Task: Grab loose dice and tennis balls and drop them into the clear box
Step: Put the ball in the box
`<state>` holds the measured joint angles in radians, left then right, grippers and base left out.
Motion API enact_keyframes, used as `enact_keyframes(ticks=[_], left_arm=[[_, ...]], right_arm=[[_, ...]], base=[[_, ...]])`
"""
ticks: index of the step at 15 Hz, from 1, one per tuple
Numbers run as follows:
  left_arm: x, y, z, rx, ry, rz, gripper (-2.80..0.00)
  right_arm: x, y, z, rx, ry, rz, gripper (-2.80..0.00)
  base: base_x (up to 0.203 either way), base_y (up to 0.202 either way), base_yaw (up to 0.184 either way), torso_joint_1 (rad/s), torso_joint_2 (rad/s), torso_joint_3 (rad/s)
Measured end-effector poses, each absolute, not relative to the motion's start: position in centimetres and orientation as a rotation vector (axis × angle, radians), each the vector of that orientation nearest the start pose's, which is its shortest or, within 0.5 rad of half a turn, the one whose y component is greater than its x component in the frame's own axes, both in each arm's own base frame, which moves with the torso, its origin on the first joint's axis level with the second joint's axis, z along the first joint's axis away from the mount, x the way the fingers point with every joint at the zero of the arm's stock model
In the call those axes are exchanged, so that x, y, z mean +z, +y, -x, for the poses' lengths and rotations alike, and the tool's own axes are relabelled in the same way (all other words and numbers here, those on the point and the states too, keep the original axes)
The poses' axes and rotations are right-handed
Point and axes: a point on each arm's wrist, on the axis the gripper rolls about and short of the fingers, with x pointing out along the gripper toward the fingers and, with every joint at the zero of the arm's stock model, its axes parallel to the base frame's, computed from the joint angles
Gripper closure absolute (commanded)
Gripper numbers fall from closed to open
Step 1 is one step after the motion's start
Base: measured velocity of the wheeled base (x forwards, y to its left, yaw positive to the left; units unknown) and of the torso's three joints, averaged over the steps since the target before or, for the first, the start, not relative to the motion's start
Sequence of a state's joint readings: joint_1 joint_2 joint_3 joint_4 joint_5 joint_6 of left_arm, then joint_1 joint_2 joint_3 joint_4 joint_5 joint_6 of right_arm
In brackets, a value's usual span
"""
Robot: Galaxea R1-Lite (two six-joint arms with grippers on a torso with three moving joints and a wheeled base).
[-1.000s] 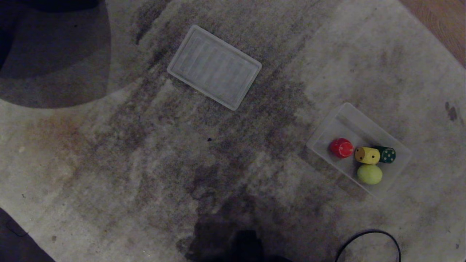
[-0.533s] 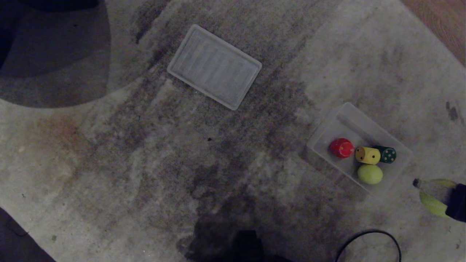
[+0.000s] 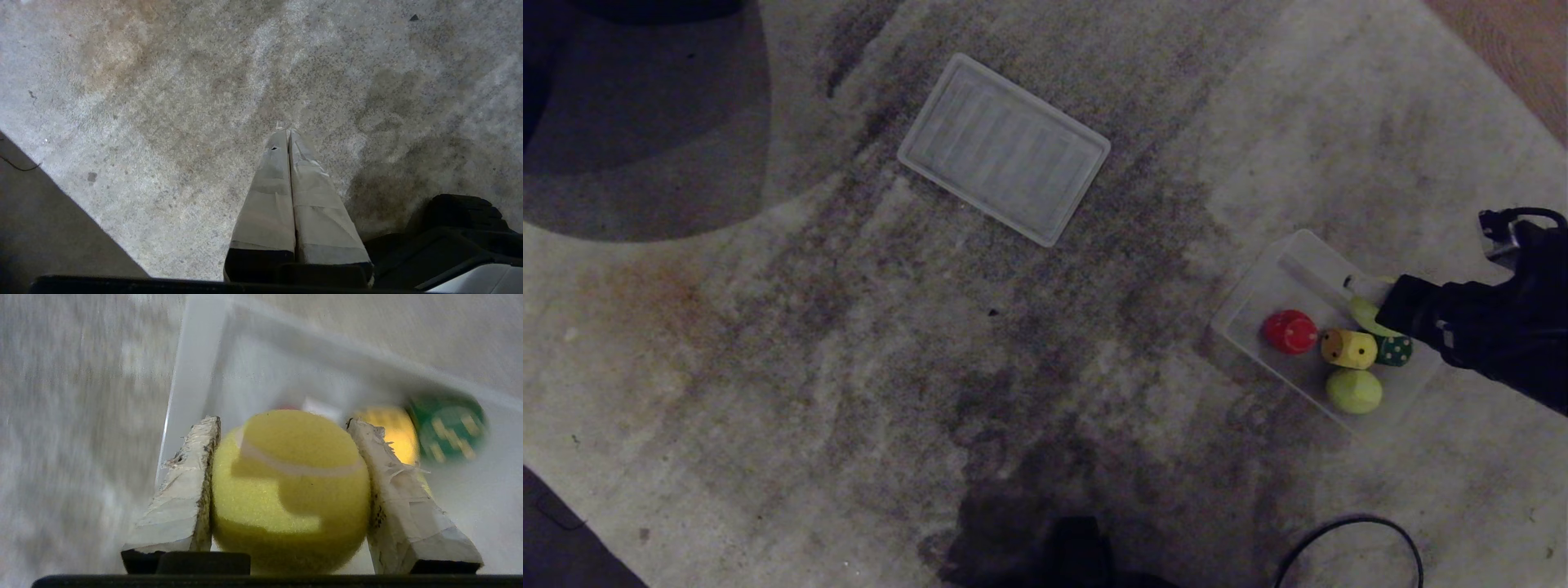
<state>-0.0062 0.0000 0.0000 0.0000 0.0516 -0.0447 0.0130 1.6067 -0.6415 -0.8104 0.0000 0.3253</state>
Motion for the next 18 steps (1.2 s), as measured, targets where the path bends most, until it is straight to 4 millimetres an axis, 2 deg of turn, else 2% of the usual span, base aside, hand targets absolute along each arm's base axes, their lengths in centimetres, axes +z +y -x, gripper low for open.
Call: enact_keyframes(ticks=[2,3,6,9,11,14,15,18], left_arm=[[7.5,0.1,2.3,0.045,-0.001,0.044,0.00],[7.5,0.1,2.3,0.046,-0.001,0.045,0.00],[7.5,0.1,2.3,0.045,-0.001,0.044,0.00],[7.5,0.1,2.3,0.045,-0.001,0.044,0.00],[7.5,0.1,2.3,0.045,-0.001,0.044,0.00],[7.5,0.1,2.3,0.045,-0.001,0.044,0.00],[7.5,0.1,2.3,0.045,-0.001,0.044,0.00],[7.5,0.1,2.3,0.046,-0.001,0.044,0.00]], right_arm=[[17.4,0.4,-29.0,-0.004,0.139,-0.327,0.00],[16.7,0.5,-29.7,-0.004,0.145,-0.336,-2.80],[15.7,0.9,-30.9,0.018,0.133,-0.436,-2.80],[15.1,0.9,-30.8,0.014,0.154,-0.440,-2.80],[15.2,0.9,-30.1,0.011,0.158,-0.427,-2.80],[15.2,0.3,-27.0,-0.004,0.186,-0.423,-2.80],[15.2,0.1,-25.6,-0.006,0.198,-0.424,0.00],[14.7,0.1,-20.9,-0.006,0.230,-0.408,0.00]], base=[[0.000,0.000,0.000,0.000,0.00,0.000],[0.000,0.000,0.000,0.000,0.00,0.000],[0.000,0.000,0.000,0.000,0.00,0.000],[0.000,0.000,0.000,0.000,0.00,0.000],[0.000,0.000,0.000,0.000,0.00,0.000],[0.000,0.000,0.000,0.000,0.00,0.000],[0.000,0.000,0.000,0.000,0.00,0.000],[0.000,0.000,0.000,0.000,0.00,0.000]])
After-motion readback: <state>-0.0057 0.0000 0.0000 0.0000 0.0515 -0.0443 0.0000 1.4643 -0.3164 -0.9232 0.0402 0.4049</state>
